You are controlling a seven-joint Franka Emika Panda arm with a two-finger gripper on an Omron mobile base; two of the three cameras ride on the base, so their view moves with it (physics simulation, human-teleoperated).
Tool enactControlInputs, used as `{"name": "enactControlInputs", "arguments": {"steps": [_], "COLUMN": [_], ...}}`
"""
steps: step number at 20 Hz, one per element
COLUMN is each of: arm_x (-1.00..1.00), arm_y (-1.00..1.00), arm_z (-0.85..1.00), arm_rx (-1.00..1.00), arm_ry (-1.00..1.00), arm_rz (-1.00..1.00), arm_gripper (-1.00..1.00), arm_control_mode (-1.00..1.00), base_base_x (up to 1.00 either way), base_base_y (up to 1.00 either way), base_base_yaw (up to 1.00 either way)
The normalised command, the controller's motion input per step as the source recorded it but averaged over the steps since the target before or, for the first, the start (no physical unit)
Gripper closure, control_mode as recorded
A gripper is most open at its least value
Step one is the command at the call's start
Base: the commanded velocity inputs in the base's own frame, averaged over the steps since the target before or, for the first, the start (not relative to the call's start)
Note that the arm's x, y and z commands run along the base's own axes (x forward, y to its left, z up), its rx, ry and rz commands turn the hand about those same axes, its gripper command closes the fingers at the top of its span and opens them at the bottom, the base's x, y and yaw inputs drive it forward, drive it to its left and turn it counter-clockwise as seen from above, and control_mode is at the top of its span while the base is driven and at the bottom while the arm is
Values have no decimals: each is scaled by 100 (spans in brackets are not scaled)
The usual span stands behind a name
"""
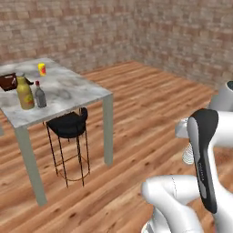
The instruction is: Place the drinks on the dining counter in a tight cluster.
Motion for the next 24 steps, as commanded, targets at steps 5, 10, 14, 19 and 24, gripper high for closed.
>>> {"name": "enactControlInputs", "arguments": {"steps": [5, 10, 14, 19, 24], "arm_x": [0, 0, 0, 0, 0], "arm_y": [0, 0, 0, 0, 0], "arm_z": [0, 0, 0, 0, 0], "arm_rx": [0, 0, 0, 0, 0], "arm_ry": [0, 0, 0, 0, 0], "arm_rz": [0, 0, 0, 0, 0], "arm_gripper": [100, 100, 100, 100, 100], "arm_control_mode": [100, 100, 100, 100, 100], "base_base_x": [36, 79, 68, 32, 31], "base_base_y": [68, 60, 73, 77, 63], "base_base_yaw": [27, 0, 0, 0, 3]}}
